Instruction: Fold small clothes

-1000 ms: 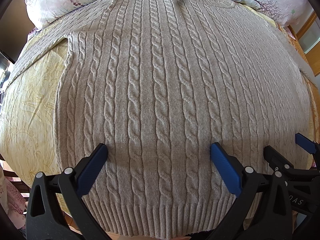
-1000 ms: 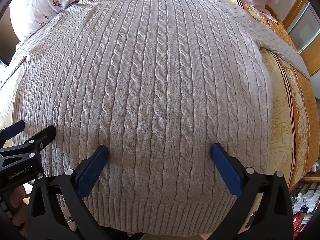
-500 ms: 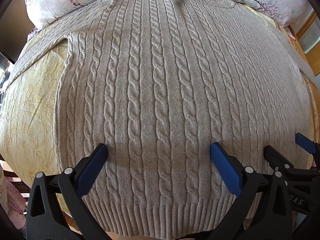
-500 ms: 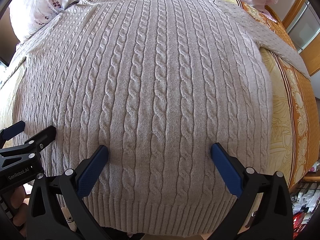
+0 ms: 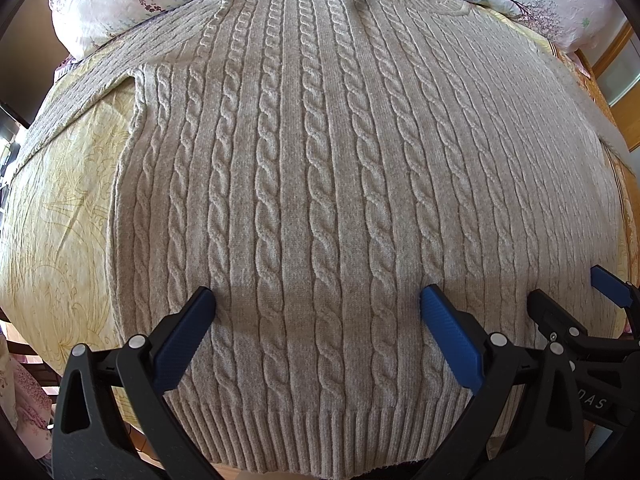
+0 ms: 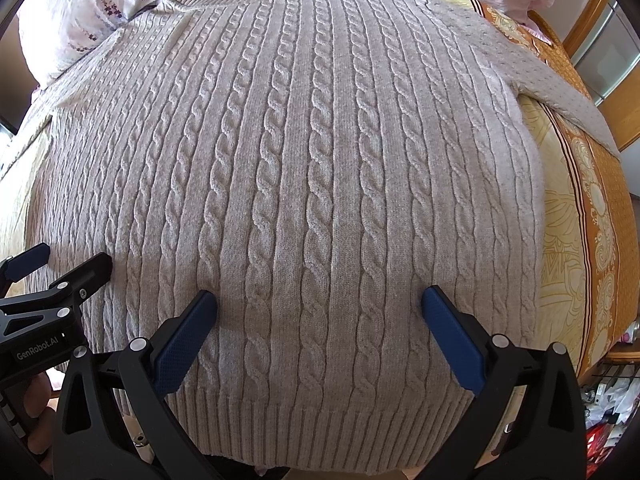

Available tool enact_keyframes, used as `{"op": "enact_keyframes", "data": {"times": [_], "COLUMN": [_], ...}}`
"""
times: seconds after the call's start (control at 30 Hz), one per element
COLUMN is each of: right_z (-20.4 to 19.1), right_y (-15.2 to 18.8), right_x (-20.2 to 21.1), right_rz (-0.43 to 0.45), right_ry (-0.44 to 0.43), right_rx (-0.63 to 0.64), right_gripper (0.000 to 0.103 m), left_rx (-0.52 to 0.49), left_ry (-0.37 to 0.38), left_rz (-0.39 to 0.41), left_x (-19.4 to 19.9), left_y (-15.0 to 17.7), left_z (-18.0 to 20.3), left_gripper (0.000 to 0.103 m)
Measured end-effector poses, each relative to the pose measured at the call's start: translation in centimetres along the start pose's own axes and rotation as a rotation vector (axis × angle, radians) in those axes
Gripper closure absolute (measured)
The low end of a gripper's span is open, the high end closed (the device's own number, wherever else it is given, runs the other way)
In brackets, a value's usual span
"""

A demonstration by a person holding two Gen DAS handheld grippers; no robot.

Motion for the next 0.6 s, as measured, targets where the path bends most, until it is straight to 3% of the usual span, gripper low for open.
{"op": "enact_keyframes", "data": {"times": [0.6], "right_z": [-0.01], "right_y": [-0.09], "right_x": [0.33], "right_rz": [0.0], "right_ry": [-0.002], "right_rx": [0.004], "right_gripper": [0.001], "left_rx": [0.0], "left_ry": [0.0], "left_rz": [-0.001], "left_x": [0.01], "left_y": [0.07], "left_z": [0.0], "left_gripper": [0.002]}}
Point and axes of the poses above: each gripper's, at about its wrist camera, not at the fingertips, and x roughly against the way its jaws point, z to its right, y to its underside, the point moved 6 cm from there along -x, roughly the way its jaws point, and after that the axes turned 4 degrees about -x, right-handed, at the moved point
